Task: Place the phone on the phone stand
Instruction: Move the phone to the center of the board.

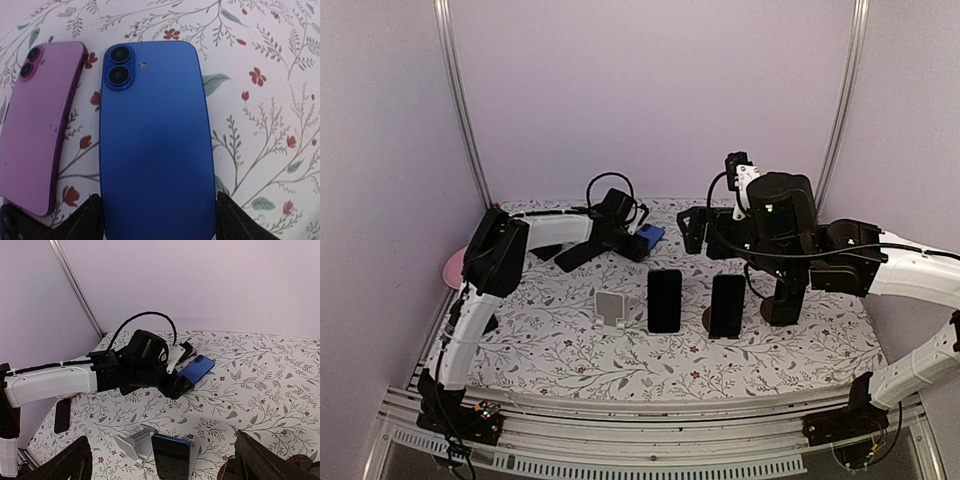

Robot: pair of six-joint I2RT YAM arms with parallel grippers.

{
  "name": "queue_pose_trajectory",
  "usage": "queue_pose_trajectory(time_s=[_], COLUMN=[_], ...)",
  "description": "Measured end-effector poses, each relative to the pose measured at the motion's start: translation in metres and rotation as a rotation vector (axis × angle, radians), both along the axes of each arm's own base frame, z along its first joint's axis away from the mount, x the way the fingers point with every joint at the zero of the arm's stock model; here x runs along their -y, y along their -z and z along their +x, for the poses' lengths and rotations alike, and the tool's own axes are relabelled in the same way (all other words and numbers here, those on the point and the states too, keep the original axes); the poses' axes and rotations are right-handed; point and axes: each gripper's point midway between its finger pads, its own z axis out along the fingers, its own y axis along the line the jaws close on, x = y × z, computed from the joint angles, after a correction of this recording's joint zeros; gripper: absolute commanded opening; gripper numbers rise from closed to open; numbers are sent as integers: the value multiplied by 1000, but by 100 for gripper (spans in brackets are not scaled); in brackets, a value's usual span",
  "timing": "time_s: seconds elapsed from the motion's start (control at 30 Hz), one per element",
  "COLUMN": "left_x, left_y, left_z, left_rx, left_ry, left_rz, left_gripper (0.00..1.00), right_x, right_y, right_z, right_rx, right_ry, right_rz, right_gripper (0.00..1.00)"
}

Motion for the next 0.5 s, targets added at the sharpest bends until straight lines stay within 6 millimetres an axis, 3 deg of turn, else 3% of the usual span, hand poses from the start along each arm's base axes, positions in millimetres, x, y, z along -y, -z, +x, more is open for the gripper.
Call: queue_pose_trajectory(time_s=[0.13,0.27,0.5], left_x=[-20,-49,-75], left_y=[-7,4,4], left_z=[-20,-54,-85], left_rx=[-18,-69,-81], left_ry=[-21,-45,-74], left_rz=[12,44,34], left_gripper=[56,55,60], right_x=[1,4,8], right_y=[-3,-1,8], right_z=[-1,-4,-8], right_rx=[0,-8,-32], right_ry=[1,-3,-13], right_rz=[14,24,33], right_gripper=[99,99,99])
